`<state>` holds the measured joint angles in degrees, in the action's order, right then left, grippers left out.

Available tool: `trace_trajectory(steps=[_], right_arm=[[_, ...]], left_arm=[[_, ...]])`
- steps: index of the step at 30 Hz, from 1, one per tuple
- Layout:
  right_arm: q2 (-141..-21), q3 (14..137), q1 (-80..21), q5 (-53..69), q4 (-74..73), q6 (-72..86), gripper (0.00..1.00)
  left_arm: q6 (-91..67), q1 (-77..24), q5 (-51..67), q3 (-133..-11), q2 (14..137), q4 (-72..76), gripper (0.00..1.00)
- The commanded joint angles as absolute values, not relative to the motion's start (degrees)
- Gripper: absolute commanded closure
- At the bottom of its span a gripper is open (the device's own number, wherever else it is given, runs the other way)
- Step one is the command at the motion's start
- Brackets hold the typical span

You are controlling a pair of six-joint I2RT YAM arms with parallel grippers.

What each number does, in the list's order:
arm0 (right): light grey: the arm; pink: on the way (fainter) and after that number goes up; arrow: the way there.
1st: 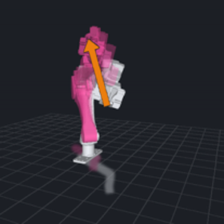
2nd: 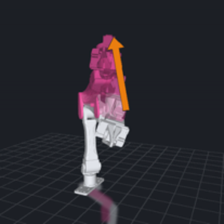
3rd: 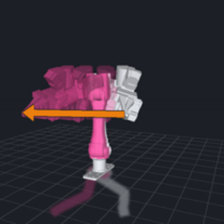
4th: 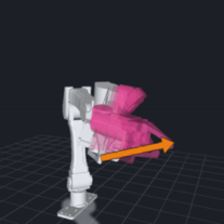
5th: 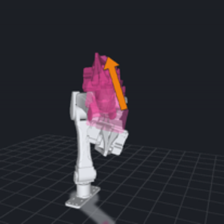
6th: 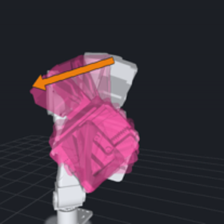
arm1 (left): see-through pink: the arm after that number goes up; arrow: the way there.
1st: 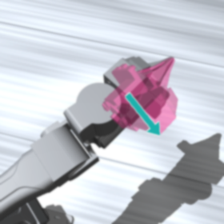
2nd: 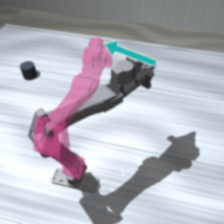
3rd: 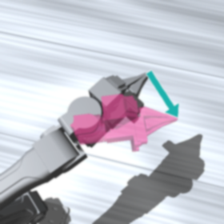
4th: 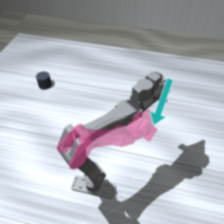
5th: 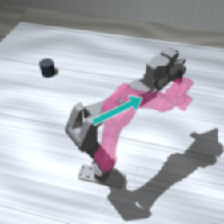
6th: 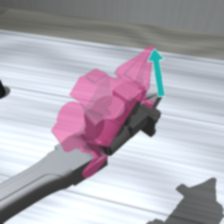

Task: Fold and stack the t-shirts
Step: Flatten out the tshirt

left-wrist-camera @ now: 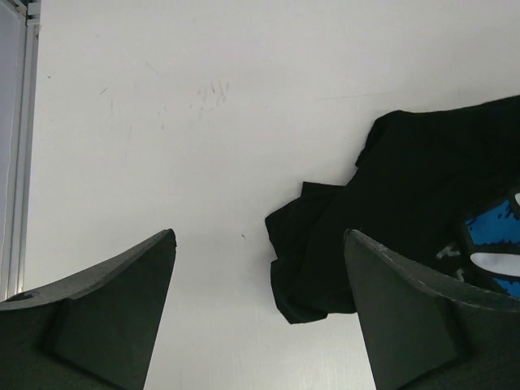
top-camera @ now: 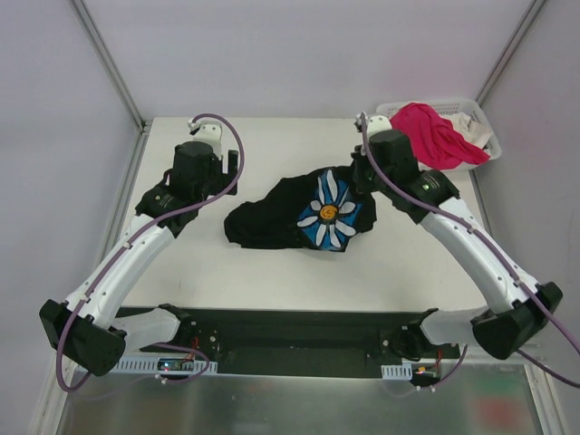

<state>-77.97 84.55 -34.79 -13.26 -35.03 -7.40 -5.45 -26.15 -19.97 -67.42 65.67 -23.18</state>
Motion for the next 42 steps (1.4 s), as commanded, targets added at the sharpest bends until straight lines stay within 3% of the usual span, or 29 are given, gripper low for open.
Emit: trace_trajectory(steps=[1, 11, 12, 14, 18, 20, 25, 36, 42], right_arm=[[-69.53, 78.41, -35.68, -15.21, -33.13, -2.64, 0.94], [-62.49, 63.91, -36.56, -16.17, -29.88, -0.88, 0.85], [-62.32, 63.37, -36.56, -15.39, -29.97, -0.70, 0.73], [-62.14, 62.15, -36.56, -15.64, -29.71, -0.44, 0.59], [-63.45, 63.36, -36.56, -20.20, -29.88, -1.31, 0.34], [-64.25, 64.33, -36.56, -21.88, -30.67, -0.88, 0.28], [-66.87, 66.34, -34.64, -20.84, -27.07, -2.98, 0.23], [-92.08, 78.21, -23.91, -7.04, -24.17, -3.60, 0.24], [-98.17, 79.63, -19.35, -2.12, -19.96, -1.24, 0.24]], left_arm=[[-4.92, -25.84, -20.57, -68.20, 63.46, -21.89, 0.17], [-5.71, -25.84, -19.25, -67.94, 63.46, -21.97, 0.17], [-5.71, -25.84, -19.51, -67.85, 63.20, -21.97, 0.17], [-5.63, -25.84, -19.95, -67.94, 63.19, -21.97, 0.17], [-5.54, -25.84, -19.60, -68.29, 63.89, -21.88, 0.17], [-5.45, -25.84, -19.42, -68.29, 64.07, -21.88, 0.17], [-5.36, -25.84, -19.78, -68.12, 64.77, -21.62, 0.17], [-5.19, -25.84, -17.93, -71.71, 73.38, -21.36, 0.16], [-4.84, -25.84, -16.61, -75.75, 79.01, -21.36, 0.16]])
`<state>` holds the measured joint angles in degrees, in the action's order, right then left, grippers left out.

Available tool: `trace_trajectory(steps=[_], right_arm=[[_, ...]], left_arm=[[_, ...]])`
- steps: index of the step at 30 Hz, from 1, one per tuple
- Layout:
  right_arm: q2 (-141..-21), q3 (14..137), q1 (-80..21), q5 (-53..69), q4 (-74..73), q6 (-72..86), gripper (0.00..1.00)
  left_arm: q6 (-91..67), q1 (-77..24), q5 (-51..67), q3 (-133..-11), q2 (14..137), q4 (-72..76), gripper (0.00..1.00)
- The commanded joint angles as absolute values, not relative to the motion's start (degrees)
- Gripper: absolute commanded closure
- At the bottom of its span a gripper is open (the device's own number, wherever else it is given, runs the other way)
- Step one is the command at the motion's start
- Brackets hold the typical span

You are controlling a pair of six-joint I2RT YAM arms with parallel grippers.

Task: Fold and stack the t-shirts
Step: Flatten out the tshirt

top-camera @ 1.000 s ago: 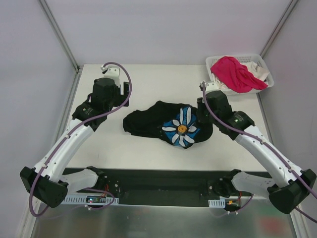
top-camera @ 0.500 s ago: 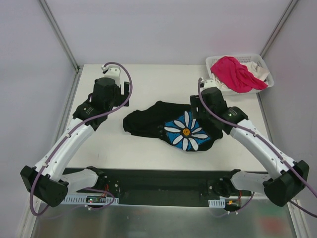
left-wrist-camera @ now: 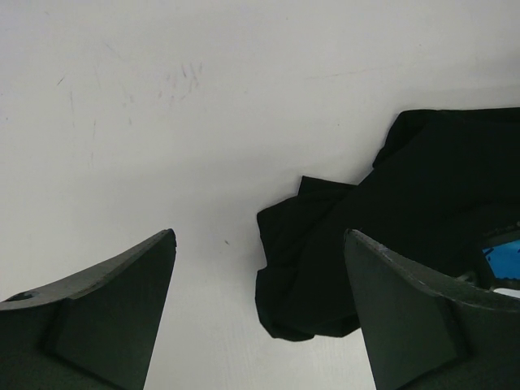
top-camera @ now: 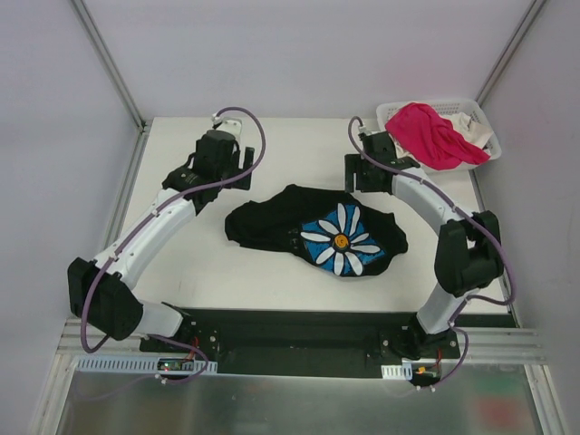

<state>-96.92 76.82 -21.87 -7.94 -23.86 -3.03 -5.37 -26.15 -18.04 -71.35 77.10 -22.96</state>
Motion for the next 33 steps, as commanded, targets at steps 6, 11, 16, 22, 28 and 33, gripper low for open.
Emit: trace_trajectory(steps=[6, 11, 16, 22, 28, 33], right_arm=[[-101.60, 80.59, -17.14, 1.84, -18.37, -0.18, 0.24], [-103.88, 80.33, -16.44, 3.16, -17.84, 1.30, 0.24], [-103.10, 78.14, -16.17, 3.25, -15.12, 1.94, 0.24], [-101.34, 77.70, -15.47, 2.99, -14.50, 0.97, 0.23], [-98.97, 77.34, -14.77, 4.65, -13.62, 0.53, 0.23], [-97.56, 77.43, -14.77, 5.62, -13.36, 1.05, 0.23]], left_arm=[[-4.39, -25.84, -16.17, -78.75, 83.40, -21.36, 0.16], [-4.83, -25.58, -15.04, -80.85, 88.14, -21.27, 0.16], [-6.41, -25.05, -12.22, -81.48, 91.93, -21.27, 0.17], [-4.75, -24.79, -3.28, -79.28, 94.39, -21.71, 0.17], [0.95, -24.79, 8.25, -80.94, 97.38, -28.81, 0.19], [0.70, -24.87, 7.47, -79.46, 98.44, -30.50, 0.19]])
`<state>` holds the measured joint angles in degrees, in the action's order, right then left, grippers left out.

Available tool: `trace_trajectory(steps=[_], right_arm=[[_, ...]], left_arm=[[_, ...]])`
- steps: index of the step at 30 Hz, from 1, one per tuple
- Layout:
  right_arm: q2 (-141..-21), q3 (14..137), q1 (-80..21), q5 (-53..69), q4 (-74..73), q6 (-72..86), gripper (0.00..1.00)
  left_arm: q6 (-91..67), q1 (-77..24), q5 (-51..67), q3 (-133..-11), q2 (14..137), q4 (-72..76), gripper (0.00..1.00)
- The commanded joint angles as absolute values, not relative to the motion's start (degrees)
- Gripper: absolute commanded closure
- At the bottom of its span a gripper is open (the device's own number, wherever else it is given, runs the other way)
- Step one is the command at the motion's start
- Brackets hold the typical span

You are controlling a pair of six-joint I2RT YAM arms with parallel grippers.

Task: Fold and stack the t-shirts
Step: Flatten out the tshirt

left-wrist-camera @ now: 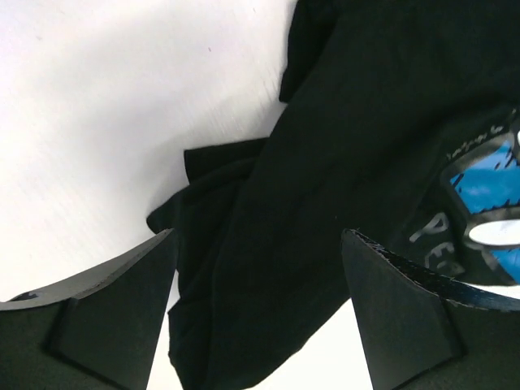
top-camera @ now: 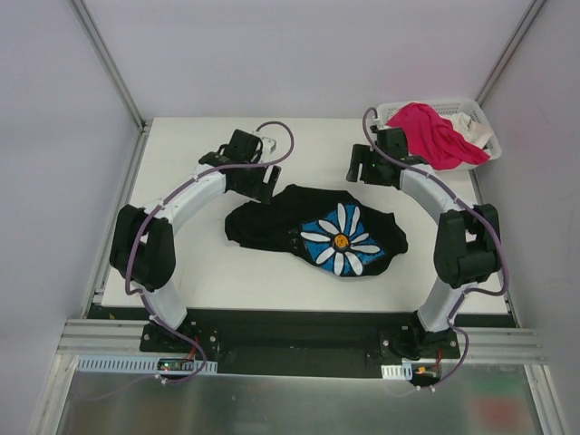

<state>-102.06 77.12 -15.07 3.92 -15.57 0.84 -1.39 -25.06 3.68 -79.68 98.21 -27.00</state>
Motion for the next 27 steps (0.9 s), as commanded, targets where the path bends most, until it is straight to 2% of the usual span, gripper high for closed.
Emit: trace_trajectory(steps=[1, 7, 16, 22, 24, 25, 27], right_arm=[[-97.30, 77.26, -14.77, 5.89, -13.27, 1.14, 0.23], [-94.75, 76.82, -14.77, 7.38, -12.31, 1.58, 0.23], [-90.62, 75.67, -14.68, 8.00, -12.48, 1.14, 0.23], [-90.88, 75.85, -14.68, 8.79, -12.74, 0.79, 0.23], [-91.41, 75.67, -14.68, 8.96, -12.83, 0.70, 0.23], [-91.58, 75.41, -14.68, 8.96, -12.83, 0.70, 0.23], [-91.58, 75.06, -14.68, 8.44, -12.75, 0.79, 0.23]], left_arm=[[0.88, -24.87, 7.64, -79.19, 98.52, -30.76, 0.19], [1.05, -24.87, 5.36, -80.33, 103.16, -31.46, 0.19], [1.76, -24.87, 7.38, -88.59, 113.28, -32.08, 0.21], [1.32, -24.87, 7.82, -92.37, 115.49, -32.08, 0.23], [1.32, -24.87, 7.56, -92.90, 115.58, -32.17, 0.27], [1.49, -24.87, 7.47, -93.07, 115.66, -32.08, 0.36], [1.58, -24.87, 7.21, -92.99, 115.49, -32.08, 0.49]])
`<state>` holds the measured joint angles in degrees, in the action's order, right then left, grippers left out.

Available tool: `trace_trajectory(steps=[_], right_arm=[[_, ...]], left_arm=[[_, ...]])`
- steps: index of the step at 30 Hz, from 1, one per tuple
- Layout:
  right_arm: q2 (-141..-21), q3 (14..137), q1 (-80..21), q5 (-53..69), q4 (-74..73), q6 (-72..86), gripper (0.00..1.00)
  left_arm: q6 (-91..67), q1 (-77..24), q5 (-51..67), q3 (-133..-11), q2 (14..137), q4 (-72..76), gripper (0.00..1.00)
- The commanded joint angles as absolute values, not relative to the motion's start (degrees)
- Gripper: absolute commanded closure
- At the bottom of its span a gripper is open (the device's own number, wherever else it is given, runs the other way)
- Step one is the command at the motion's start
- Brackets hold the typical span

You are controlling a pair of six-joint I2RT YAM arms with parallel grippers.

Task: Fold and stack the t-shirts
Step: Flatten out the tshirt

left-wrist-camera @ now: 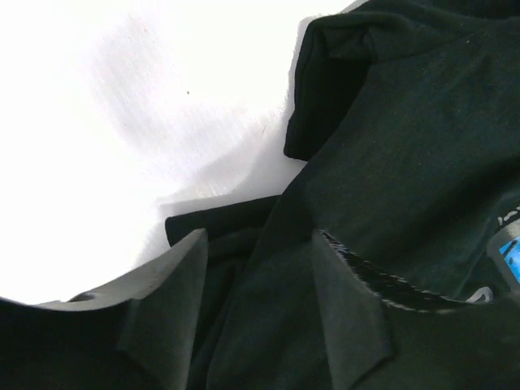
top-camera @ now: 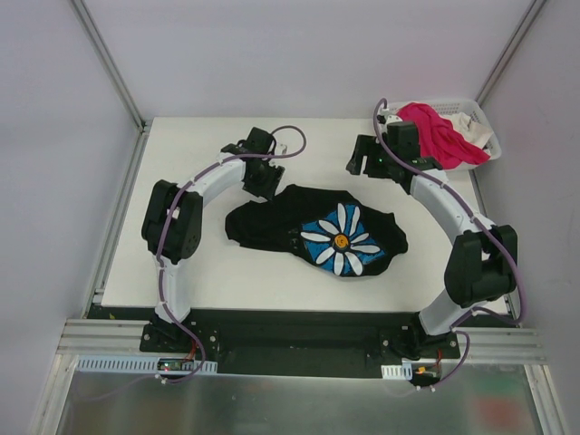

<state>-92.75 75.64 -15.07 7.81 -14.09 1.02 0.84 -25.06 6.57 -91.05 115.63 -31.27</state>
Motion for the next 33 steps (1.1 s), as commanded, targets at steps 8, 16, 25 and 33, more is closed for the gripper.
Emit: trace_trajectory(steps=[8, 16, 25, 33], right_arm=[[-90.70, 74.27, -14.33, 7.91, -12.48, 0.53, 0.23], [-90.35, 74.36, -14.24, 7.91, -12.57, 0.61, 0.23], [-90.44, 74.27, -14.15, 8.00, -12.48, 0.44, 0.23], [-90.70, 73.92, -14.06, 7.91, -12.39, 0.53, 0.23]], left_arm=[[0.79, -24.87, 8.17, -90.44, 114.44, -32.08, 0.56], [0.27, -25.05, 9.23, -88.95, 113.91, -32.08, 0.44], [0.26, -26.80, 8.53, -87.19, 113.82, -32.17, 0.62], [0.09, -27.07, 7.39, -86.92, 112.94, -32.08, 0.96]])
